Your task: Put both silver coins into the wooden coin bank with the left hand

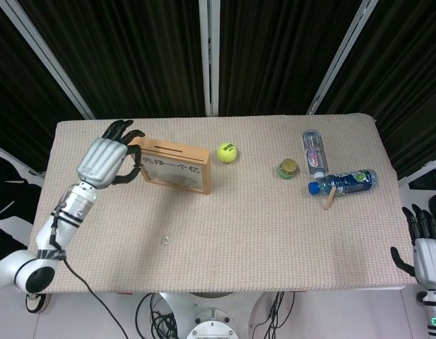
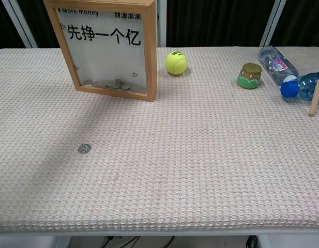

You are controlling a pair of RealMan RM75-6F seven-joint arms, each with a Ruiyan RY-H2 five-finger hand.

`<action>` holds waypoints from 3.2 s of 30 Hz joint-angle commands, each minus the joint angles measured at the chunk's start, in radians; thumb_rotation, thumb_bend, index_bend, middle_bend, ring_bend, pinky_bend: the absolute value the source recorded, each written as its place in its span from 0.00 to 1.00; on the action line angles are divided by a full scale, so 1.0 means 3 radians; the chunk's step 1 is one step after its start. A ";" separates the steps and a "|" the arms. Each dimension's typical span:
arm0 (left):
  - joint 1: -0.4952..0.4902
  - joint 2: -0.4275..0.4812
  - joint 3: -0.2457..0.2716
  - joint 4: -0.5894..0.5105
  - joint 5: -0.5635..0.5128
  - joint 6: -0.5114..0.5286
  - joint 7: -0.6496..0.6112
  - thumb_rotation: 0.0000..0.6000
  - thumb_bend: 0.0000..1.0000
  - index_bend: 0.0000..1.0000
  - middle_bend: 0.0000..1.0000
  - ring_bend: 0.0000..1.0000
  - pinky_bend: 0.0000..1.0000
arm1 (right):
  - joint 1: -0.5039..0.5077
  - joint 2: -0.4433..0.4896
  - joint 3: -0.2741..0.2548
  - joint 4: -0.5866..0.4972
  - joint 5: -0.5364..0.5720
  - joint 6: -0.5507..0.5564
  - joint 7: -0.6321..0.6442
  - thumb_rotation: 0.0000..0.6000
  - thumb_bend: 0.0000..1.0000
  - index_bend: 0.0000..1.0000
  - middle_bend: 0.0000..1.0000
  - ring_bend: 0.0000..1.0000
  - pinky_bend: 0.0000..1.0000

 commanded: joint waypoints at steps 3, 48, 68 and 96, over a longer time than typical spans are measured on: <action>-0.0451 -0.0153 -0.0079 0.0271 -0.0475 -0.0297 0.0371 1.00 0.52 0.65 0.19 0.01 0.07 | -0.0011 0.0017 0.0009 0.0007 0.0027 0.0008 0.0018 1.00 0.27 0.00 0.00 0.00 0.00; -0.1460 -0.0162 0.0523 0.0600 -0.1762 -0.0641 0.0726 1.00 0.52 0.59 0.20 0.01 0.06 | 0.0007 -0.0007 0.0043 0.0224 0.0113 -0.0077 0.0283 1.00 0.27 0.00 0.00 0.00 0.00; -0.1161 0.0059 0.0496 0.0139 -0.1255 -0.0102 0.0445 1.00 0.44 0.26 0.20 0.01 0.06 | 0.0004 0.0024 0.0053 0.0188 0.0099 -0.0050 0.0264 1.00 0.27 0.00 0.00 0.00 0.00; 0.1358 -0.0532 0.1724 0.0480 0.1181 0.2216 -0.0403 1.00 0.13 0.39 0.31 0.13 0.16 | 0.0030 0.0048 0.0012 -0.0019 -0.0023 -0.0001 0.0019 1.00 0.27 0.00 0.00 0.00 0.00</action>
